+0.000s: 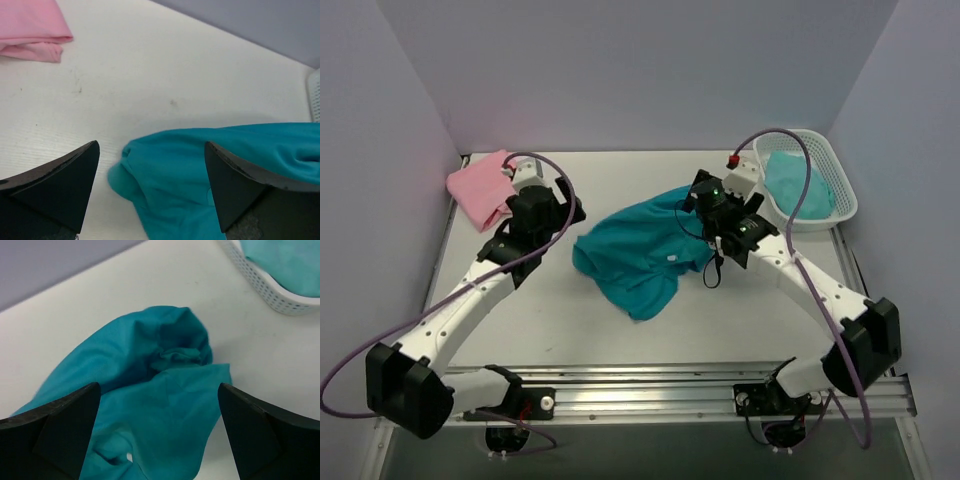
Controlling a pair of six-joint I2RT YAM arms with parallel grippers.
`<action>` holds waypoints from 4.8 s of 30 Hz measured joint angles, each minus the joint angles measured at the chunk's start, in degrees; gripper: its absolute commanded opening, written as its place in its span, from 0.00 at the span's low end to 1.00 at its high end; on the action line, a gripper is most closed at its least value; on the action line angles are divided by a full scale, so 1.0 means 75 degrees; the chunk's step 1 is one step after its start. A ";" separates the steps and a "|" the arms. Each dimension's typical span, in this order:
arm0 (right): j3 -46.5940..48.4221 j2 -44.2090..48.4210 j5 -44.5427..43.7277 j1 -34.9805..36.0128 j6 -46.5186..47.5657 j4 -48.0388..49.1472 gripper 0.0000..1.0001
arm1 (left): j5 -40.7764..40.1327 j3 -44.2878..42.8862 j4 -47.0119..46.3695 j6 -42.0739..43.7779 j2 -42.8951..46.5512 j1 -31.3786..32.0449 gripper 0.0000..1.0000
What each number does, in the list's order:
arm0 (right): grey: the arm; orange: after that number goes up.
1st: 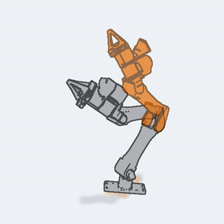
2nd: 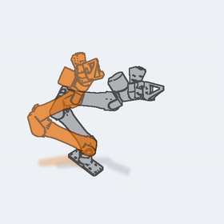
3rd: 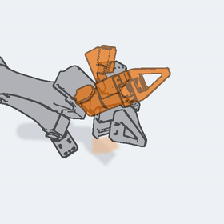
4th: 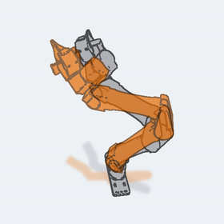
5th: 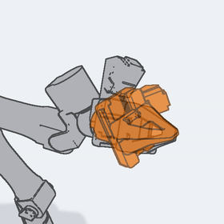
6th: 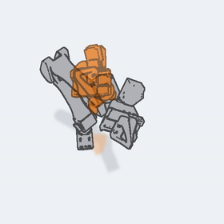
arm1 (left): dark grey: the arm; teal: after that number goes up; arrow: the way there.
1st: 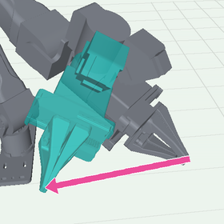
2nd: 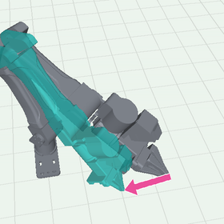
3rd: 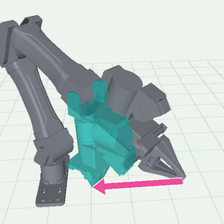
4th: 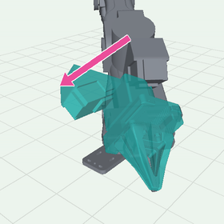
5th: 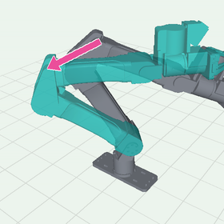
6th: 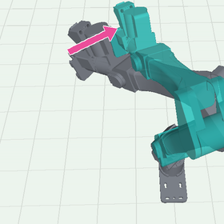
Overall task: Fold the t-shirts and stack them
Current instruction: Flatten out the tshirt
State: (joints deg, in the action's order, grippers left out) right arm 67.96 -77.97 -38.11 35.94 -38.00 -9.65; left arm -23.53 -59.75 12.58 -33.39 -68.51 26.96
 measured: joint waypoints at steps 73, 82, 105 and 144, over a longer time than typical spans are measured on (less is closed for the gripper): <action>-0.2285 0.2722 0.0023 -0.1253 -0.1250 -0.0184 1.00 | 0.3835 -0.4412 -0.2702 0.0493 -0.7603 0.3858 0.83; -0.2285 0.2710 -0.0064 -0.1349 -0.1236 -0.0318 1.00 | 0.2975 -0.4893 -0.1539 0.1029 -0.7953 0.4226 0.83; -0.2369 0.2710 0.0353 -0.1501 -0.1075 -0.0163 1.00 | -0.0883 -0.5289 -0.0557 0.2460 -0.8131 0.4401 0.83; -0.2658 0.2471 0.1702 -0.1553 -0.0863 0.0603 1.00 | -0.3931 -0.2783 -0.0044 0.3506 -0.0431 0.2425 0.02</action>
State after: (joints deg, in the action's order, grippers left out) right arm 48.03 -59.44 -25.34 24.29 -44.47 -5.13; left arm -53.01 -80.62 12.25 -7.09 -71.75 45.15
